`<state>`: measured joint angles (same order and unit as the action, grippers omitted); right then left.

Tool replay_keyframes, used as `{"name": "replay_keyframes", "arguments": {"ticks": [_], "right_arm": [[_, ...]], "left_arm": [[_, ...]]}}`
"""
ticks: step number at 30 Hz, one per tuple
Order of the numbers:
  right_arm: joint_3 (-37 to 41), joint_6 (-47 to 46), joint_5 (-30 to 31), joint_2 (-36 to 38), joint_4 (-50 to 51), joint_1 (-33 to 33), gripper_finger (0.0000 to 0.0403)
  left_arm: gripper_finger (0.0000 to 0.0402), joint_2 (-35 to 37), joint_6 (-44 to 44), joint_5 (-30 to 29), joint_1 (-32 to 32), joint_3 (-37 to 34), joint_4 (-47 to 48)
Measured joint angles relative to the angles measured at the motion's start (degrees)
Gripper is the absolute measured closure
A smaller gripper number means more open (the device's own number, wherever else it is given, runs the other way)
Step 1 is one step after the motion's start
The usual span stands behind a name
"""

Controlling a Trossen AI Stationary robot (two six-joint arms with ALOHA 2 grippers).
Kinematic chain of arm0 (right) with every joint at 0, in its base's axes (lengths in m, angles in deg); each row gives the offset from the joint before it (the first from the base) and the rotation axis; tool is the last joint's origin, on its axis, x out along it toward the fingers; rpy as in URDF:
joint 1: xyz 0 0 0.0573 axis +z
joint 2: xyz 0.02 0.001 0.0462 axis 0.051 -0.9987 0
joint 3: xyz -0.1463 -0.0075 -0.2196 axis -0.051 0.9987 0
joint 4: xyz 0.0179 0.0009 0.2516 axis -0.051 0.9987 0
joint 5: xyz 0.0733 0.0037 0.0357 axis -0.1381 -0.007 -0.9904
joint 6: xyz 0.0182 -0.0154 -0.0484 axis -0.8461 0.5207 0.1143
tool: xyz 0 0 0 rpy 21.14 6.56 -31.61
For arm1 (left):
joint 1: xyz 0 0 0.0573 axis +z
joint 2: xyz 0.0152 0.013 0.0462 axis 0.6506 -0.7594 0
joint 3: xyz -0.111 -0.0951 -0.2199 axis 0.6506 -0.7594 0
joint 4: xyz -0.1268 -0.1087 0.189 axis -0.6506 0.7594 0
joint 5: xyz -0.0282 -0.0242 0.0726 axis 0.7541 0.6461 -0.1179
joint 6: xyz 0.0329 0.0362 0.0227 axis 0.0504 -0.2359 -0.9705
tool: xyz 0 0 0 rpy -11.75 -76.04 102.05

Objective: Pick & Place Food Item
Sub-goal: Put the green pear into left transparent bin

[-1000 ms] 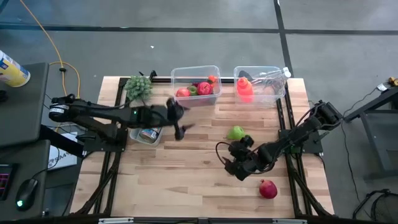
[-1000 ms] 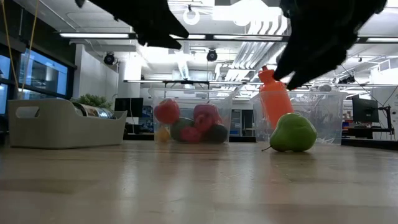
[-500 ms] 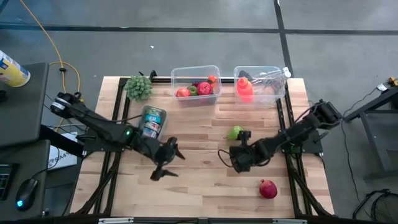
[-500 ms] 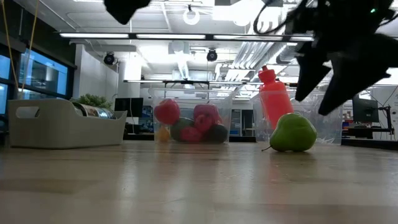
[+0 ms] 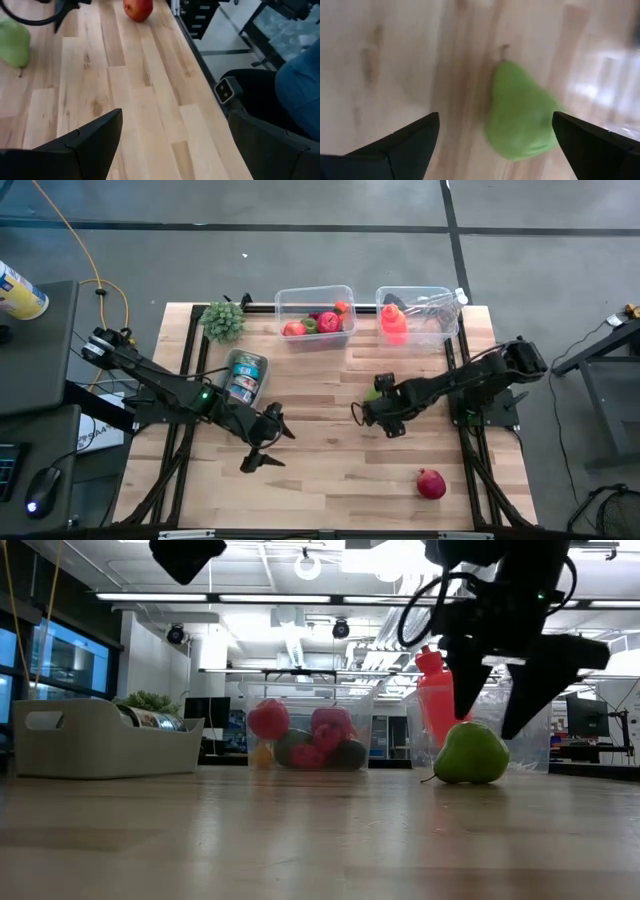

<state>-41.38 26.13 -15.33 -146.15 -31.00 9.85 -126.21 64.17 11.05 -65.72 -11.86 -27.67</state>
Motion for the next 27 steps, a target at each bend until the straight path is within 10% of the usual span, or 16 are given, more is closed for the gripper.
{"name": "replay_keyframes", "arguments": {"ticks": [27], "right_arm": [[-0.8, 16.3, -5.2, 0.0, 1.3, -10.5, 0.0027]], "left_arm": [[0.0049, 0.0, -1.4, -0.2, 3.4, 0.0, 1.1]]}}
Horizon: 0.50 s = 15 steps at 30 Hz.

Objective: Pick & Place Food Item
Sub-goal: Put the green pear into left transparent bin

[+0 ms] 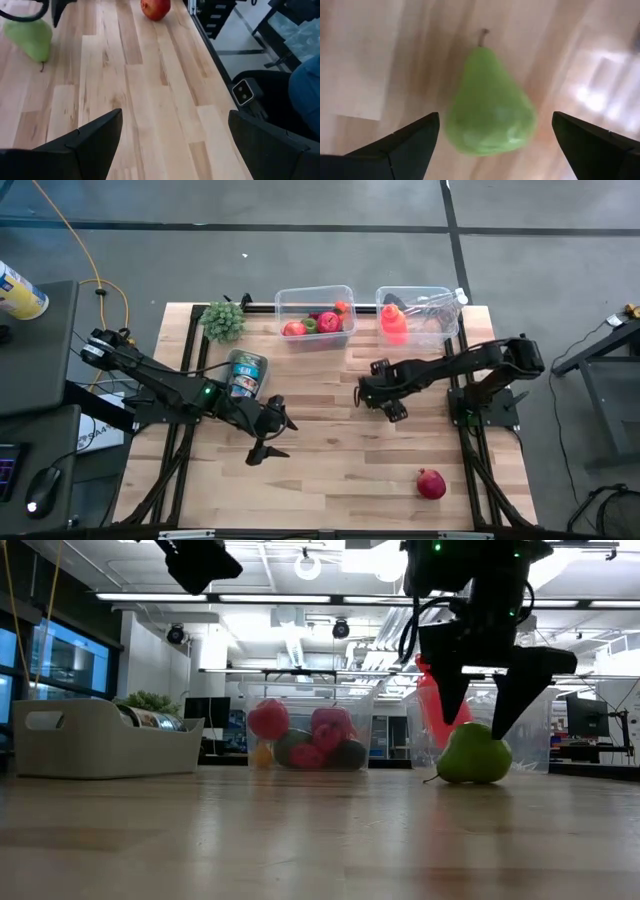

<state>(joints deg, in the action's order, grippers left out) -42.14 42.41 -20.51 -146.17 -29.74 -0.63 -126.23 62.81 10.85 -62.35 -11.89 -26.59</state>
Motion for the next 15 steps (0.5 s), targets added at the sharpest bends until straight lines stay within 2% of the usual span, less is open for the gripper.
{"name": "replay_keyframes", "arguments": {"ticks": [4, 15], "right_arm": [[0.1, 0.0, -4.8, -1.9, 0.0, -1.2, 0.0027], [0.1, -0.5, -3.7, -11.4, 0.0, -2.5, 0.0027]], "left_arm": [[0.0049, 0.0, 0.0, 0.0, 0.0, 0.0, 0.8], [0.0049, 0.0, 0.0, 0.0, 0.0, 0.0, 1.2]]}}
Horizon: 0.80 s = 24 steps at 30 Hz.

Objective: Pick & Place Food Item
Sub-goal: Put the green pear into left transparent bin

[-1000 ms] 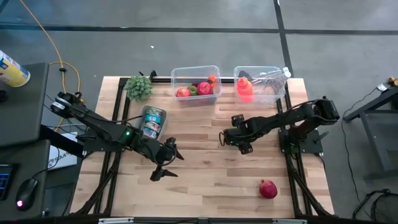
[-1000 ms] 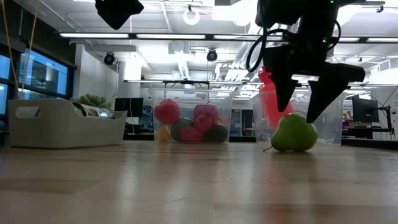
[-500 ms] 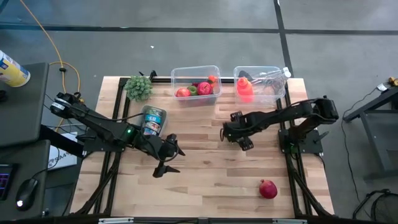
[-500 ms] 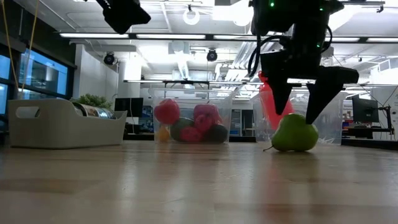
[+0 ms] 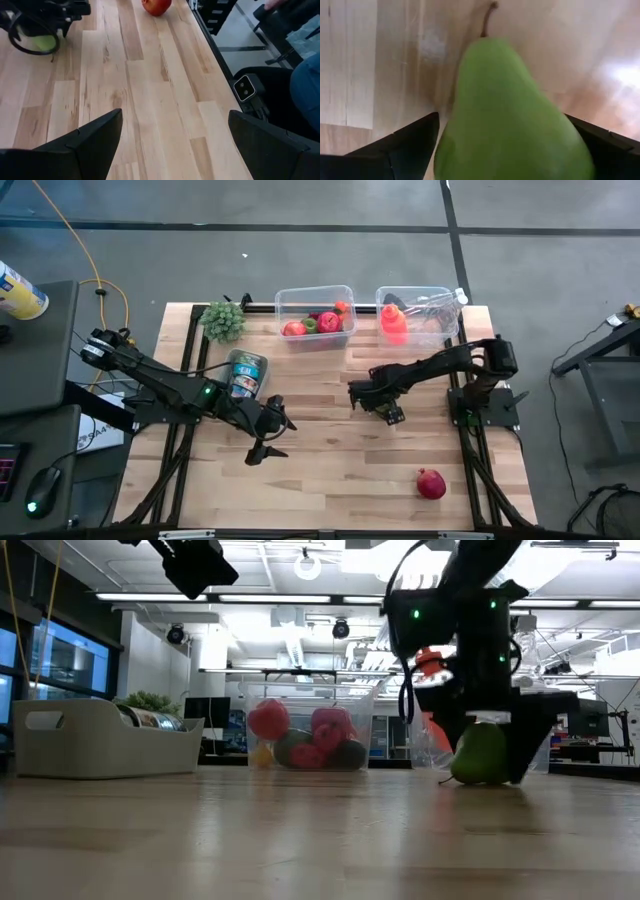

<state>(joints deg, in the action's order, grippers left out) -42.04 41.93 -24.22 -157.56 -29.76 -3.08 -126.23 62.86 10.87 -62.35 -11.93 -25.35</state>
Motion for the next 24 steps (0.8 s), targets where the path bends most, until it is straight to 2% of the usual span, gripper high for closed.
{"name": "replay_keyframes", "arguments": {"ticks": [9, 17, 24], "right_arm": [[-0.2, -0.1, -1.3, -1.9, 0.0, 0.0, 0.0031], [-0.1, -1.3, -2.1, -1.8, 0.6, 0.0, 0.0100], [-0.1, -7.1, -0.9, -1.8, 0.1, 0.1, 0.0098]], "left_arm": [[0.0049, 0.0, 0.1, 0.0, 0.0, 0.0, 2.0], [0.0049, 0.0, 0.1, 0.0, 0.0, 0.0, 2.1], [0.0049, 0.0, 0.3, 0.0, -0.3, 0.0, 2.2]]}}
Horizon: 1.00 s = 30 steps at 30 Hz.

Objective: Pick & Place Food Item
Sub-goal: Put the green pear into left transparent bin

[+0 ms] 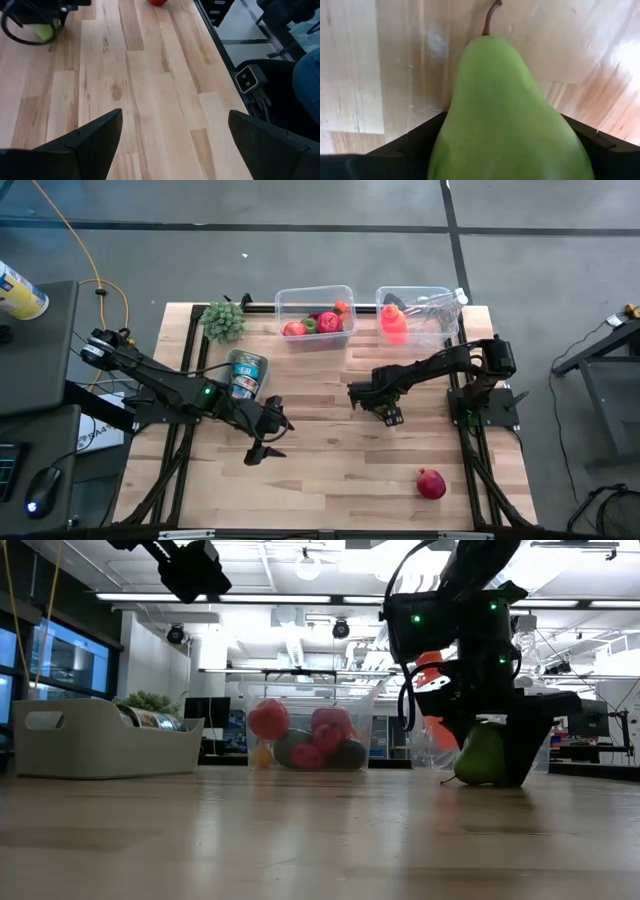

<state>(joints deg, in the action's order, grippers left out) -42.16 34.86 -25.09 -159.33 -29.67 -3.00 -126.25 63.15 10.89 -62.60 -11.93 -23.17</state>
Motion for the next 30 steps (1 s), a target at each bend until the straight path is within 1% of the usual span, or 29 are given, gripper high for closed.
{"name": "replay_keyframes", "arguments": {"ticks": [3, 5, 7, 10, 11, 13, 16, 17, 21, 22, 25, 30], "right_arm": [[-0.5, -2.1, -0.1, -0.1, 0.5, -0.3, 0.0080], [-0.9, -2.9, -1.3, -0.2, 0.6, -0.8, 0.0078], [-1.2, -2.9, -3.5, -0.2, 0.5, -1.4, 0.0087], [-1.5, -3.1, -5.7, -0.2, -2.1, -2.1, 0.0104], [-1.5, -3.0, -7.1, -0.1, -2.9, -2.2, 0.0105], [-1.5, -2.7, -12.0, 0.0, -5.3, -2.4, 0.0105], [-1.6, -2.5, -19.8, 0.0, -12.3, -2.3, 0.0105], [-1.5, -2.4, -23.2, -0.1, -15.3, -2.3, 0.0103], [-1.4, -2.6, -34.1, -0.5, -27.5, -2.4, 0.0078], [-1.4, -2.5, -35.5, -0.5, -30.2, -2.6, 0.0072], [-1.5, -2.3, -35.3, -0.3, -39.5, -2.7, 0.0070], [-1.6, -0.1, -38.3, -0.3, -55.8, -3.7, 0.0088]], "left_arm": [[0.0049, 0.0, 0.3, 0.0, -0.3, 0.0, 0.3], [0.0049, 0.0, 0.3, 0.0, -0.5, 0.0, 0.3], [0.0049, 0.0, 0.3, 0.0, -0.6, 0.0, 0.3], [0.0049, 0.0, 0.7, 0.0, -0.6, 0.0, 0.3], [0.0049, -0.1, 1.1, 0.0, -0.6, 0.0, 0.3], [0.0049, -0.2, 1.8, 0.0, -0.6, 0.0, 0.3], [0.0049, -0.2, 2.3, 0.0, -0.6, 0.0, 0.3], [0.0049, -0.2, 2.3, 0.0, -0.6, 0.0, 0.3], [0.0049, -0.2, 2.4, 0.0, -0.6, 0.0, 0.3], [0.0049, -0.2, 2.4, 0.0, -0.6, 0.0, 0.3], [0.0049, -0.2, 2.4, 0.2, -0.7, 0.0, 0.3], [0.0049, -0.2, 3.3, 2.0, -0.7, 0.0, 0.3]]}}
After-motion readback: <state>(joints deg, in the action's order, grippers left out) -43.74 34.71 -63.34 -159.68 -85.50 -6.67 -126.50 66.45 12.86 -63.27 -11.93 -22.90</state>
